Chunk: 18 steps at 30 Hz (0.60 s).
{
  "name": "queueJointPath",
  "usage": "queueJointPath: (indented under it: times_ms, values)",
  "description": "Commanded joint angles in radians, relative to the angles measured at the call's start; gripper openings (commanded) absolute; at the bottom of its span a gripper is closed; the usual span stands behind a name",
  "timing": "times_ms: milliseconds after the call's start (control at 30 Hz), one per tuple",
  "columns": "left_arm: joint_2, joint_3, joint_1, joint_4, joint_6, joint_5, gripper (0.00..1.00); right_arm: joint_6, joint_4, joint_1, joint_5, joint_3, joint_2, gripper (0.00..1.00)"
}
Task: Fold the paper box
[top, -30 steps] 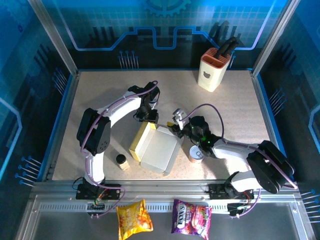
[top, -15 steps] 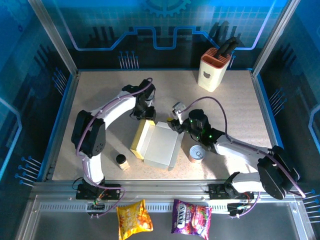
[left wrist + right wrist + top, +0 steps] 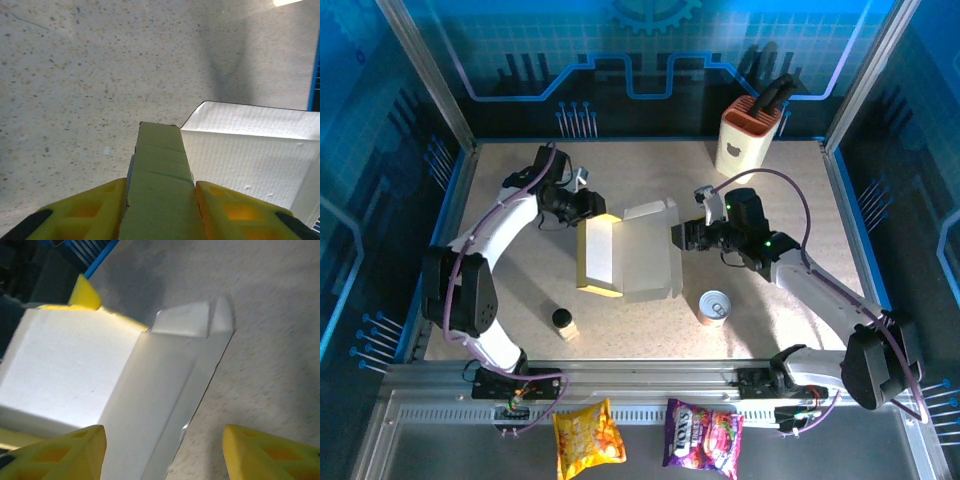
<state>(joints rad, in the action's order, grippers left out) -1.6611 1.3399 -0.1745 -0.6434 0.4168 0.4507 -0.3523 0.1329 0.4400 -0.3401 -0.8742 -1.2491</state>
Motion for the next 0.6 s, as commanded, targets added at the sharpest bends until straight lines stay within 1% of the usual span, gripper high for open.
queueJointPath:
  times_ms: [0,100,300,500,567]
  values:
    - [0.041,-0.022,0.019,0.057,0.048,0.108,0.37,-0.047,0.079,-0.008,-0.181,-0.037,-0.016,0.63]
    - [0.038,-0.03,0.021,0.072,0.062,0.117,0.37,-0.059,0.088,-0.006,-0.22,-0.033,-0.027,0.6]
    - [0.036,-0.035,0.023,0.083,0.074,0.122,0.37,-0.061,0.112,-0.004,-0.205,-0.036,-0.034,0.5]
    - [0.038,-0.041,0.023,0.096,0.088,0.127,0.38,-0.058,0.122,-0.002,-0.2,-0.05,-0.069,0.37]
    - [0.039,-0.043,0.023,0.096,0.089,0.129,0.39,-0.063,0.123,-0.001,-0.186,-0.055,-0.071,0.31]
